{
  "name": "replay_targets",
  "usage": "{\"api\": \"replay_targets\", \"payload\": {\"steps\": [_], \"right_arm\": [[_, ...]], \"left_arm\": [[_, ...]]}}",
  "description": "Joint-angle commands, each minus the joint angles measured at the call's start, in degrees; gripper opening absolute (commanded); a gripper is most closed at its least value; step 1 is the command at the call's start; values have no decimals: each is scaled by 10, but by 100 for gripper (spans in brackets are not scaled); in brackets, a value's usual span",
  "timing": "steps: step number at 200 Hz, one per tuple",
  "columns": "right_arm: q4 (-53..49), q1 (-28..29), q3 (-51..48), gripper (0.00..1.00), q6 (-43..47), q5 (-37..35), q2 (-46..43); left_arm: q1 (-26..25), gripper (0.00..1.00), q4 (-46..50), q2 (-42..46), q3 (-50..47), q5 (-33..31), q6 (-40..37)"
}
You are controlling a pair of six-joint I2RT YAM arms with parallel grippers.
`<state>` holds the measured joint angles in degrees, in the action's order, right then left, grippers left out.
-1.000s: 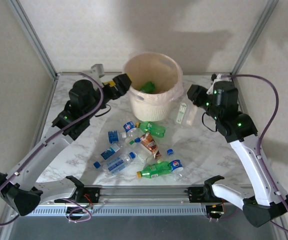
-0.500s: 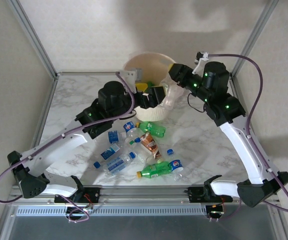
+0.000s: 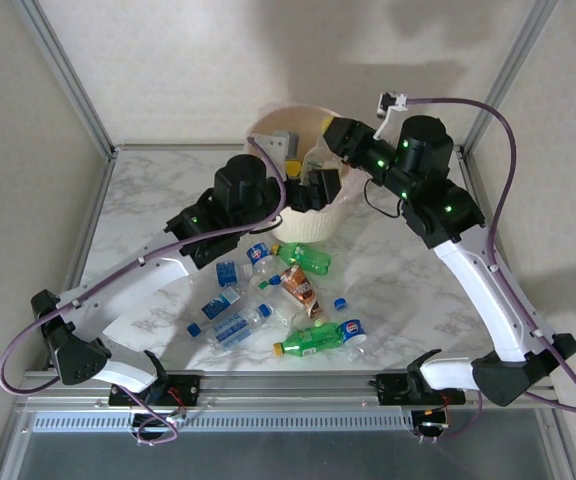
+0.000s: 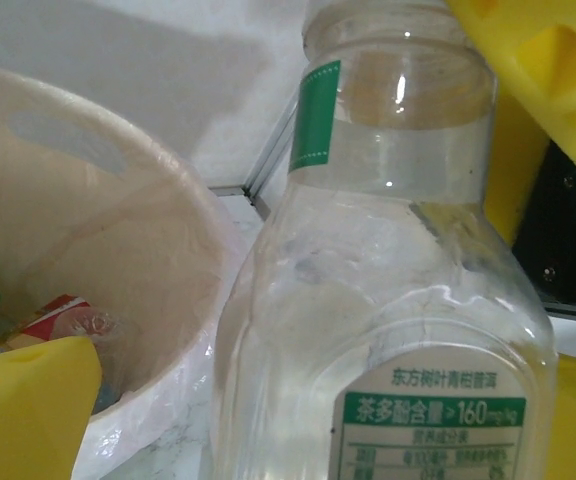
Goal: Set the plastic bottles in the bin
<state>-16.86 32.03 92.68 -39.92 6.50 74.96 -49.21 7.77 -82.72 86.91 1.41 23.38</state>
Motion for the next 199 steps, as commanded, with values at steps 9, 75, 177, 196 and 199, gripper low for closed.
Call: {"api": "replay_targets", "payload": {"steps": [9, 75, 177, 196, 199], "right_arm": [[26, 5, 25, 39, -10, -1, 9], [23, 6, 25, 39, -17, -11, 16], [-109, -8, 59, 94, 19, -200, -13], [-141, -22, 37, 94, 19, -225, -34], [-146, -23, 31, 94, 19, -226, -37]], "left_arm": [[-15, 92, 14, -8, 19, -14, -40], [-17, 70, 22, -25, 34, -56, -65], [35, 61, 55, -107, 156, -94, -75], [59, 62, 108, -174, 245, -97, -76], [64, 62, 119, -186, 261, -98, -75]]}}
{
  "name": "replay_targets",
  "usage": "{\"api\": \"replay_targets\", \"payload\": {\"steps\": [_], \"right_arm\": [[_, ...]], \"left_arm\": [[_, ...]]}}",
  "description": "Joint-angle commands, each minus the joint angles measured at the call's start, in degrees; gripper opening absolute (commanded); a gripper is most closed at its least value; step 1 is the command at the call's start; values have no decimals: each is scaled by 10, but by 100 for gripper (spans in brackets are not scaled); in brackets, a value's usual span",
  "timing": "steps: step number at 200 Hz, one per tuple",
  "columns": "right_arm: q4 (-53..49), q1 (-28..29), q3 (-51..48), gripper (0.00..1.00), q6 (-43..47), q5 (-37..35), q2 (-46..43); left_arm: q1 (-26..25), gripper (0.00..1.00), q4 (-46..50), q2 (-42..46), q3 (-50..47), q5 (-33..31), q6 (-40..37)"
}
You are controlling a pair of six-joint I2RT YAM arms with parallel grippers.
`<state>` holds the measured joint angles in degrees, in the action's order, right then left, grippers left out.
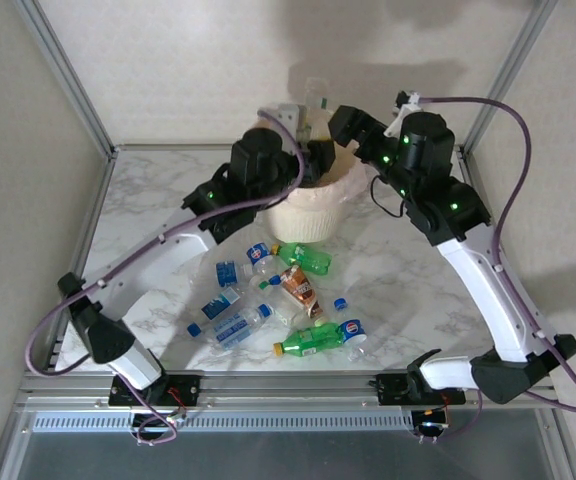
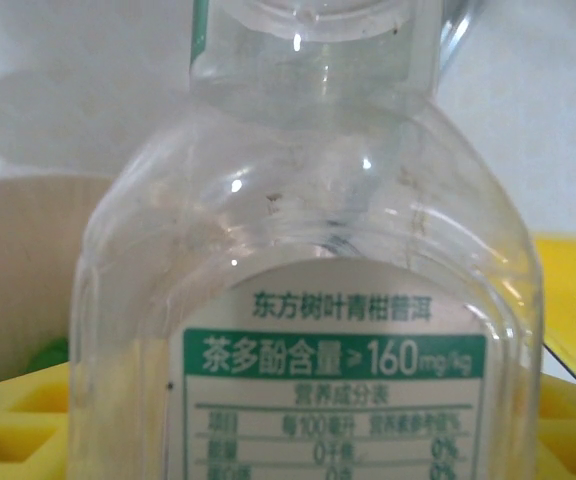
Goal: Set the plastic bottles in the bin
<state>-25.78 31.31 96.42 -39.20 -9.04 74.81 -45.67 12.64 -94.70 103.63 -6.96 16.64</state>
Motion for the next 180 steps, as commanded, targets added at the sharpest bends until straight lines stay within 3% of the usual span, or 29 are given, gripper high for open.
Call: {"api": "replay_targets", "payload": {"steps": [1, 33, 51, 99, 139, 180], "right_arm": [[-58, -17, -8, 94, 12, -71, -38], [-103, -30, -95, 94, -1, -94, -96], [-130, -38, -139, 94, -9, -110, -131], [-218, -43, -228, 92, -20, -120, -177], [-240, -43, -325, 93, -31, -67, -200], [-254, -30, -366, 95, -43, -30, -184]], "left_arm": [[30, 62, 73, -70, 100, -14, -7], [66, 63, 204, -203, 277, -35, 2], [77, 65, 253, -248, 326, -32, 3], [90, 67, 264, -255, 294, -20, 17], [93, 86, 254, -246, 264, -21, 30], [93, 90, 242, -223, 264, -27, 33]]}}
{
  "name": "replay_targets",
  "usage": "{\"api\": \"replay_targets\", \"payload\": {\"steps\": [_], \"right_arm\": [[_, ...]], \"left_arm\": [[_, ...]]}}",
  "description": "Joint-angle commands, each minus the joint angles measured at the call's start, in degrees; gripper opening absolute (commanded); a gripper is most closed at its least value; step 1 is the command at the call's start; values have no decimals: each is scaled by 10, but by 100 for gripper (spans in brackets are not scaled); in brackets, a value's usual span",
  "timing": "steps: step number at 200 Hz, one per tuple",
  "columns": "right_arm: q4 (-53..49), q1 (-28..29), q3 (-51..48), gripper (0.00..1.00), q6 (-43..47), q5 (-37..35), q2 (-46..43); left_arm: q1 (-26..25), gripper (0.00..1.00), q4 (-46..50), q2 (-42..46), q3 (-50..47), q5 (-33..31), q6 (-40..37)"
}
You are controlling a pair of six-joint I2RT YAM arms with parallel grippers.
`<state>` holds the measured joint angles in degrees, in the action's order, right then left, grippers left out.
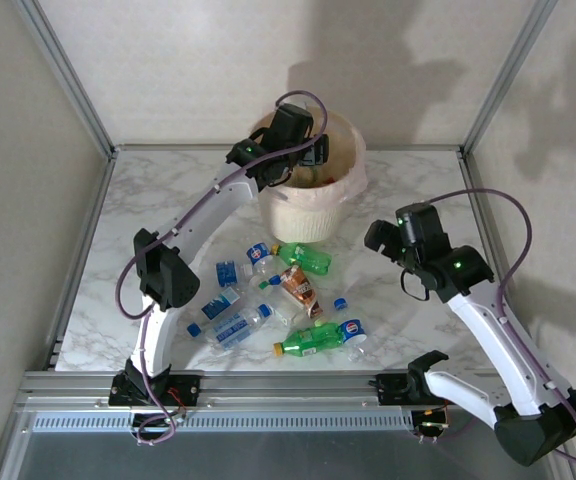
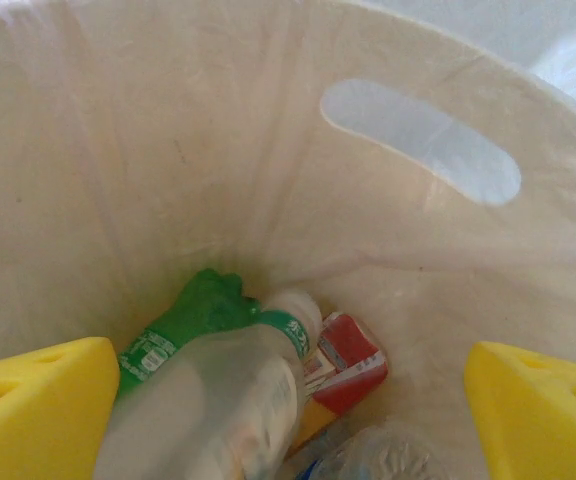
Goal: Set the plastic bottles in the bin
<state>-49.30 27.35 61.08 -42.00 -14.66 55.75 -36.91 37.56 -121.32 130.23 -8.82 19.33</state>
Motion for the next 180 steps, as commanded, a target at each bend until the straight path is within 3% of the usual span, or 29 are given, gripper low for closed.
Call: {"api": "replay_targets", "payload": {"steps": [1, 38, 74, 129, 180], "right_arm": [[-19, 10, -13, 95, -14, 26, 8], [-42, 67, -36, 95, -37, 45, 47], [-58, 157, -67, 96, -78, 52, 81], [-74, 251, -99, 96, -118, 71, 132], [-84, 260, -113, 94, -132, 64, 161]], "left_arm": [[5, 90, -8, 45, -3, -9, 7], [5, 92, -53, 130, -34, -26, 18], [20, 95, -126, 257, -174, -56, 42], [127, 95, -251, 466, -498, 33, 156], [174, 95, -253, 548, -618, 70, 181]]}}
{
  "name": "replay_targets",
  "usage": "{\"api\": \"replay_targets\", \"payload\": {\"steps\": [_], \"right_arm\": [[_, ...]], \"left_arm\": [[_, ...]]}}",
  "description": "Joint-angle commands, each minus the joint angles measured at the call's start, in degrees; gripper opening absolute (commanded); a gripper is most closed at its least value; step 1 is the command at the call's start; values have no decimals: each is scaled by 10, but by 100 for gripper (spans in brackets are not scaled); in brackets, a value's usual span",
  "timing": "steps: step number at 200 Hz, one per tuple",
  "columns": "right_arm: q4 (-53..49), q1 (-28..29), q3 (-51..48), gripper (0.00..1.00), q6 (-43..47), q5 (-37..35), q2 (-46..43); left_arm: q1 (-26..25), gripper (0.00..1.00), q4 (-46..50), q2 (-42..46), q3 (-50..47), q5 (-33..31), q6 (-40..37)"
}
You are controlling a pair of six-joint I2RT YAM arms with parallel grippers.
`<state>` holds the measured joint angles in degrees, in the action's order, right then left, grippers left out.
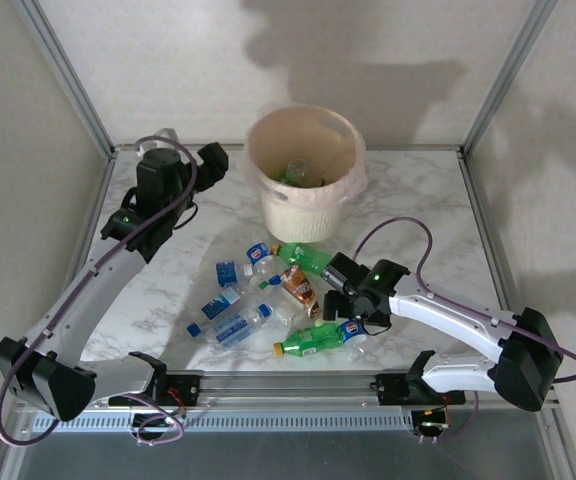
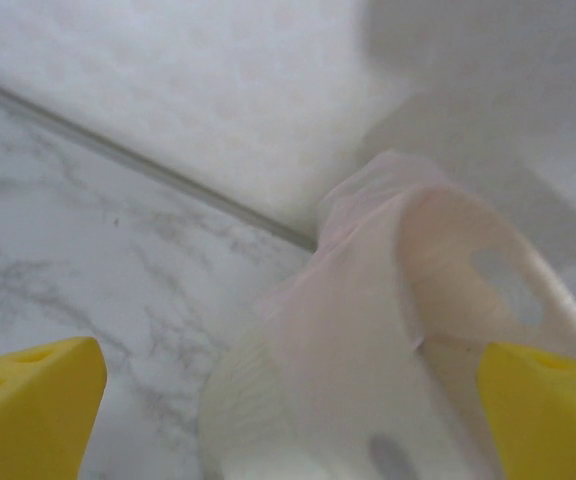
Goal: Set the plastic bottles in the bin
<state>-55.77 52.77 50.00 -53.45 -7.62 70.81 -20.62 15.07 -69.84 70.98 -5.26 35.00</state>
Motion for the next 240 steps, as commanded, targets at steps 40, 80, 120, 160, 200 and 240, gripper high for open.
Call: {"api": "replay_targets", "payload": {"steps": [40, 80, 120, 160, 200, 240], "right_arm": [[-20, 7, -24, 92, -23, 5, 10], [-18, 6, -45, 91, -27, 9, 9], [-17, -2, -57, 90, -47, -10, 24], [-7, -56, -78, 88, -46, -12, 2], [51, -95, -103, 85, -9, 8, -2], [101, -127, -99, 83, 23, 13, 18]], "left_arm": [[18, 94, -41, 30, -46, 56, 37], [18, 93, -68, 8, -50, 74, 51], [19, 93, -74, 3, -51, 79, 52], [19, 93, -73, 6, -59, 79, 50], [19, 93, -76, 8, -68, 81, 52], [18, 93, -71, 12, -73, 82, 48]]}}
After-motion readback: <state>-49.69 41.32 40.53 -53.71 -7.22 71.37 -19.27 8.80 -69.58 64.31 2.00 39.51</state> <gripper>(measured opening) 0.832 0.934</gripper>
